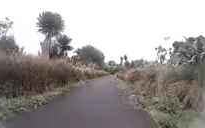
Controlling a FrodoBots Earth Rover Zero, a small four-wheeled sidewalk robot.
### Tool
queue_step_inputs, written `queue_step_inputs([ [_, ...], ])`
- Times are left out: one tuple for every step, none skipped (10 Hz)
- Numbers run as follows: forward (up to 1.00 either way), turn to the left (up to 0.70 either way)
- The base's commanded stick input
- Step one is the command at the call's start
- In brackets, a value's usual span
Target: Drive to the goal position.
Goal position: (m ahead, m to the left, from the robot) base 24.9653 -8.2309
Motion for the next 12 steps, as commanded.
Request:
queue_step_inputs([
  [0.85,0.0],
  [0.85,0.0],
  [0.85,0.0],
  [0.85,0.0],
  [0.85,0.0],
  [0.85,0.0],
  [0.85,0.0],
  [0.85,0.0],
  [0.85,0.0],
  [0.85,0.0],
  [0.85,0.0],
  [0.85,0.0],
])
